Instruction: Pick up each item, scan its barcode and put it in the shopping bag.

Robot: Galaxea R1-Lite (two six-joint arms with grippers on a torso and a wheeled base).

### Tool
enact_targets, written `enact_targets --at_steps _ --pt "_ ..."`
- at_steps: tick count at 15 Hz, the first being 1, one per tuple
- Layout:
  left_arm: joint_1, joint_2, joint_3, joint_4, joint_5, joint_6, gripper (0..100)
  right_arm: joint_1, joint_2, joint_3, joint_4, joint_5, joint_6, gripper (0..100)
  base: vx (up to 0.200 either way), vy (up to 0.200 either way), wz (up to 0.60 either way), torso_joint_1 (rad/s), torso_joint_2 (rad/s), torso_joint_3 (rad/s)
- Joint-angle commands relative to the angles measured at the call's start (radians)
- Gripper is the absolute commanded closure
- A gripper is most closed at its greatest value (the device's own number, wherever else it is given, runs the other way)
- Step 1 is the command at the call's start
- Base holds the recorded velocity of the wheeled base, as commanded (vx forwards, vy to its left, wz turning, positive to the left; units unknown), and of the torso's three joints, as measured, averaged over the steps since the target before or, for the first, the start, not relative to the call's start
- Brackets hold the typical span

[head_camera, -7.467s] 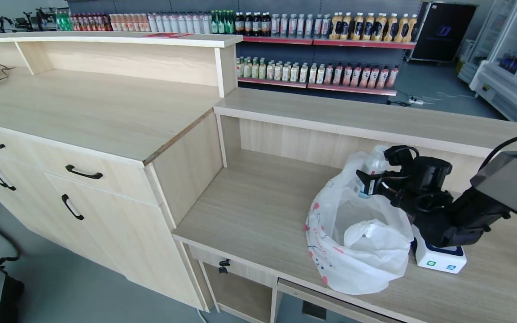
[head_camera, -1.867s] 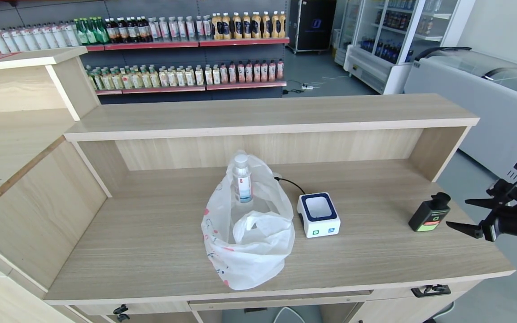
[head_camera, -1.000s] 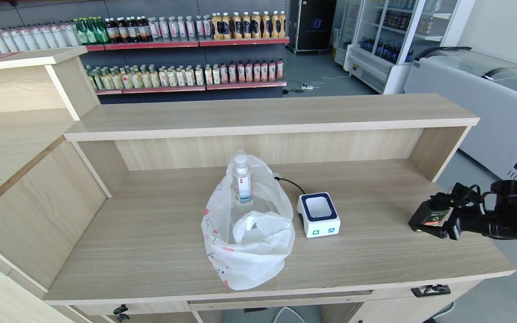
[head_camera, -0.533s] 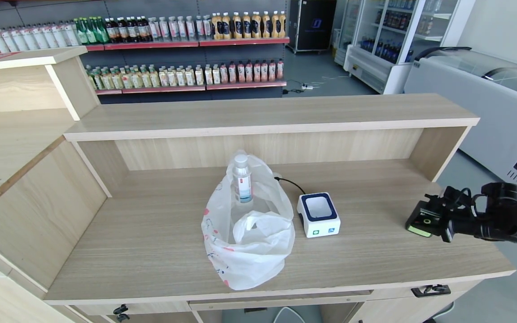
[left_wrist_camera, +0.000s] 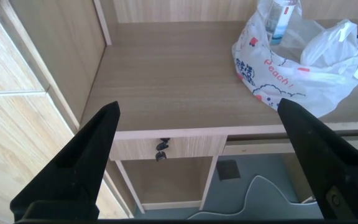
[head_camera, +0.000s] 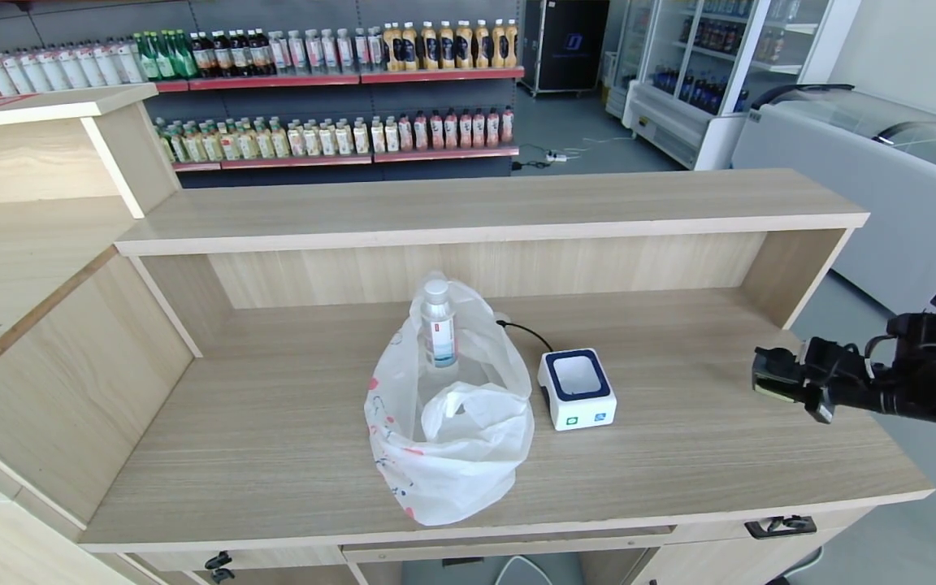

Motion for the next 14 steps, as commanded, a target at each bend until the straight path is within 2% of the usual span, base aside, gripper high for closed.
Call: enact_targets --at_steps 1,5,7,9,10,11,12,13,14 --pt "0.000 0.001 0.000 0.000 0.000 0.000 0 -0.025 -0.131 0.055 -0.018 -0.005 -0.085 100 0.000 0.000 0.00 0.000 0.00 0.000" --pt "0.000 0.001 0.000 0.000 0.000 0.000 0 -0.073 -0.407 0.202 -0.019 0.000 -0.384 100 0.000 0.000 0.00 0.000 0.00 0.000" --pt "0.000 0.001 0.000 0.000 0.000 0.000 0 -0.068 -0.545 0.231 -0.021 -0.003 -0.467 100 0.000 0.000 0.00 0.000 0.00 0.000" --pt "0.000 0.001 0.000 0.000 0.000 0.000 0 -0.034 -0.714 0.386 -0.050 0.052 -0.540 100 0.000 0.000 0.00 0.000 0.00 0.000" --pt "0.000 0.001 0.000 0.000 0.000 0.000 0 -0.027 -0.757 0.418 -0.059 0.072 -0.550 100 0.000 0.000 0.00 0.000 0.00 0.000" --pt "0.000 0.001 0.000 0.000 0.000 0.000 0 0.041 -0.904 0.536 -0.076 0.107 -0.563 100 0.000 0.000 0.00 0.000 0.00 0.000" --pt "0.000 0.001 0.000 0.000 0.000 0.000 0 0.087 -0.979 0.586 -0.136 0.116 -0.628 100 0.000 0.000 0.00 0.000 0.00 0.000" --pt "0.000 0.001 0.000 0.000 0.000 0.000 0 0.107 -1.039 0.586 -0.240 0.155 -0.731 100 0.000 0.000 0.00 0.000 0.00 0.000" --pt "0.000 0.001 0.000 0.000 0.000 0.000 0 0.147 -1.070 0.589 -0.318 0.188 -0.778 100 0.000 0.000 0.00 0.000 0.00 0.000"
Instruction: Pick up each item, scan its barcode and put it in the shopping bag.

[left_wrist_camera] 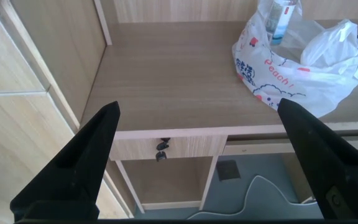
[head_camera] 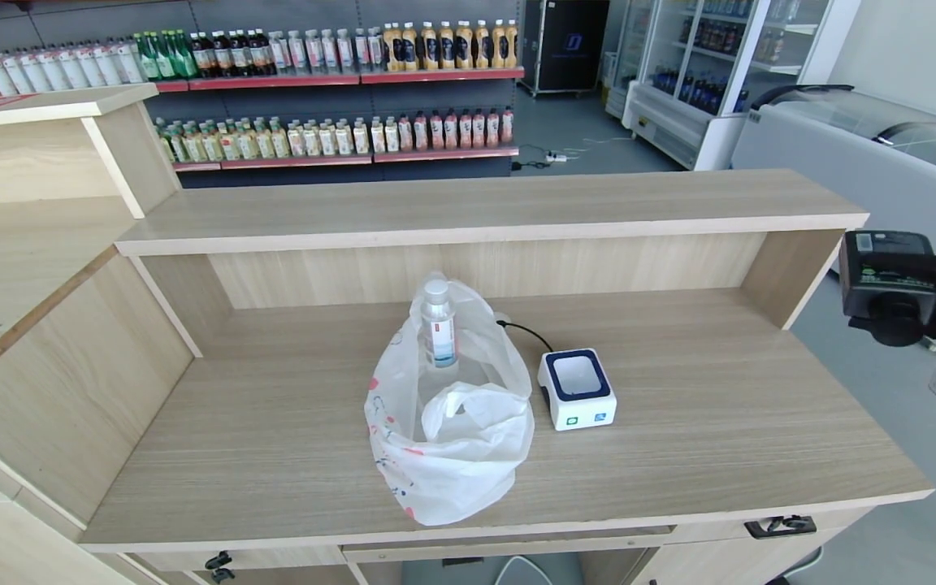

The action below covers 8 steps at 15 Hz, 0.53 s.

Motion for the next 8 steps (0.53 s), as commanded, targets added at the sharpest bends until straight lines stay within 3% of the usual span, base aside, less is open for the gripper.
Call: enact_targets --at_steps 1,2,5,6,8 --pt "0.000 0.001 0.000 0.000 0.000 0.000 0 0.186 -0.216 0.086 -0.196 0.077 -0.125 100 0.000 0.000 0.00 0.000 0.00 0.000" --pt "0.000 0.001 0.000 0.000 0.000 0.000 0 0.361 -0.222 0.140 -0.332 0.087 -0.195 100 0.000 0.000 0.00 0.000 0.00 0.000" --pt "0.000 0.001 0.000 0.000 0.000 0.000 0 0.626 -0.178 0.165 -0.401 0.081 -0.421 100 0.000 0.000 0.00 0.000 0.00 0.000" --pt "0.000 0.001 0.000 0.000 0.000 0.000 0 0.692 -0.159 0.163 -0.400 0.078 -0.497 100 0.000 0.000 0.00 0.000 0.00 0.000" --pt "0.000 0.001 0.000 0.000 0.000 0.000 0 0.723 -0.135 0.163 -0.404 0.081 -0.540 100 0.000 0.000 0.00 0.000 0.00 0.000"
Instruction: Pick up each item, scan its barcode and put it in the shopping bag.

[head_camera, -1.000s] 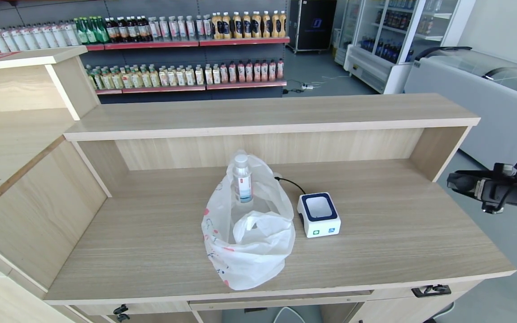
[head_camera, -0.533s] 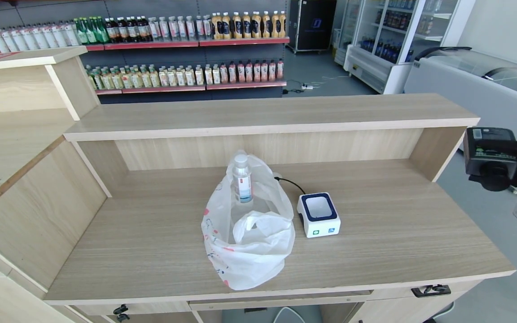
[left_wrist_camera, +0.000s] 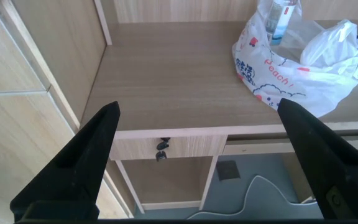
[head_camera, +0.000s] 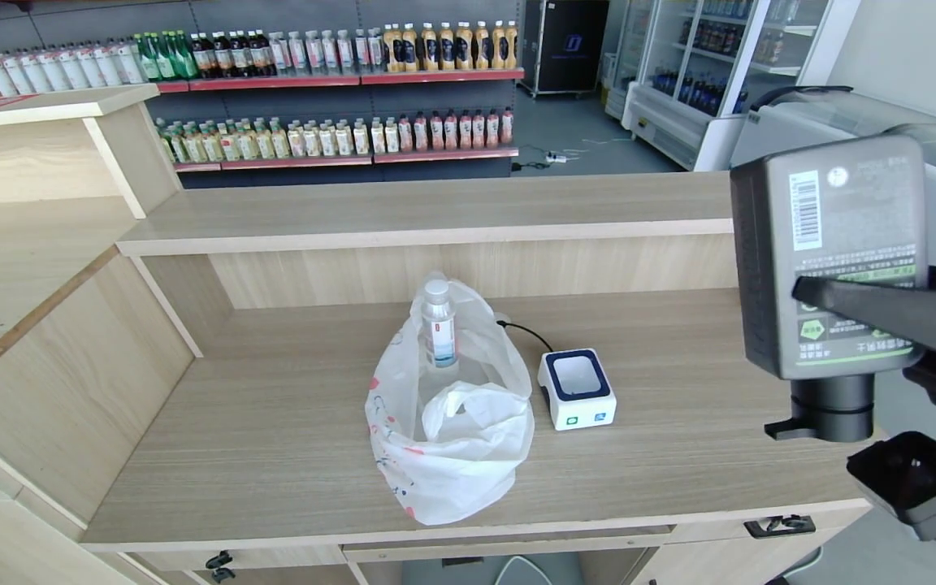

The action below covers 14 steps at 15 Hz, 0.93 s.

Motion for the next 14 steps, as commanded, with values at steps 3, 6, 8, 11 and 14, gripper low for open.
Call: enact_targets --at_steps 3,6,8,11,14 --pt "0.000 0.001 0.000 0.000 0.000 0.000 0 0.073 0.037 0.007 -0.010 -0.048 -0.088 100 0.000 0.000 0.00 0.000 0.00 0.000" --pt "0.000 0.001 0.000 0.000 0.000 0.000 0 0.219 0.076 0.000 -0.012 -0.063 -0.084 100 0.000 0.000 0.00 0.000 0.00 0.000" --pt "0.000 0.001 0.000 0.000 0.000 0.000 0 0.325 0.114 -0.016 -0.012 -0.142 -0.088 100 0.000 0.000 0.00 0.000 0.00 0.000" --pt "0.000 0.001 0.000 0.000 0.000 0.000 0 0.382 0.117 -0.009 -0.003 -0.168 -0.098 100 0.000 0.000 0.00 0.000 0.00 0.000" --pt "0.000 0.001 0.000 0.000 0.000 0.000 0 0.423 0.108 0.024 -0.001 -0.165 -0.088 100 0.000 0.000 0.00 0.000 0.00 0.000"
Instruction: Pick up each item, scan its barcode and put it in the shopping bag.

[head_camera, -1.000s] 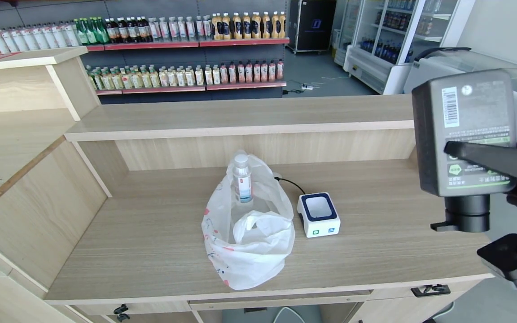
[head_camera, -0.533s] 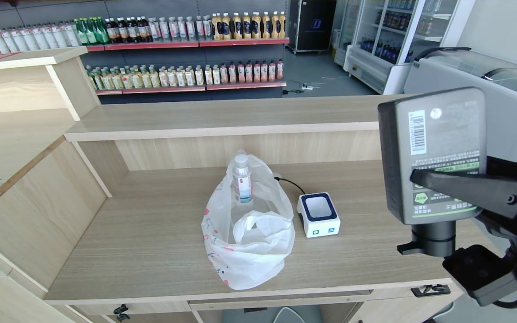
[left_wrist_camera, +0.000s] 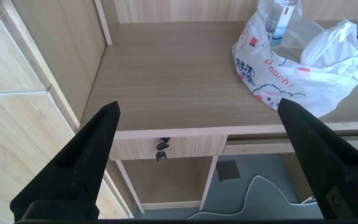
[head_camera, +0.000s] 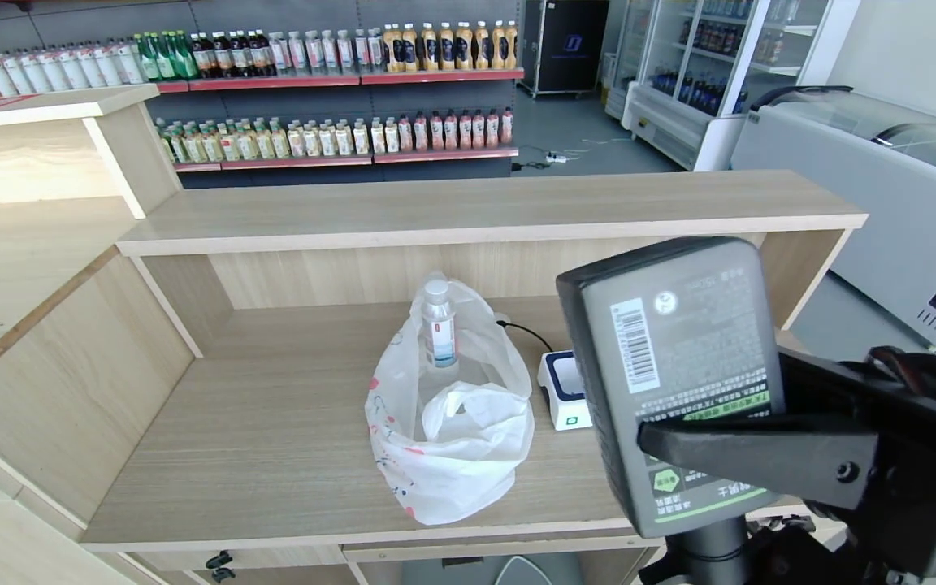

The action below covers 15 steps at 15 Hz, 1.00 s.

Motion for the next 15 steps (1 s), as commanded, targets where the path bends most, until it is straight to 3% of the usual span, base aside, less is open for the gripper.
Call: enact_targets --at_steps 1,10,15 --pt "0.000 0.001 0.000 0.000 0.000 0.000 0 0.025 0.001 0.027 0.012 0.003 0.014 100 0.000 0.000 0.00 0.000 0.00 0.000" --pt "0.000 0.001 0.000 0.000 0.000 0.000 0 0.041 0.041 -0.022 0.051 -0.005 0.029 100 0.000 0.000 0.00 0.000 0.00 0.000" --pt "0.000 0.001 0.000 0.000 0.000 0.000 0 0.064 0.060 -0.062 0.051 -0.089 0.085 100 0.000 0.000 0.00 0.000 0.00 0.000"
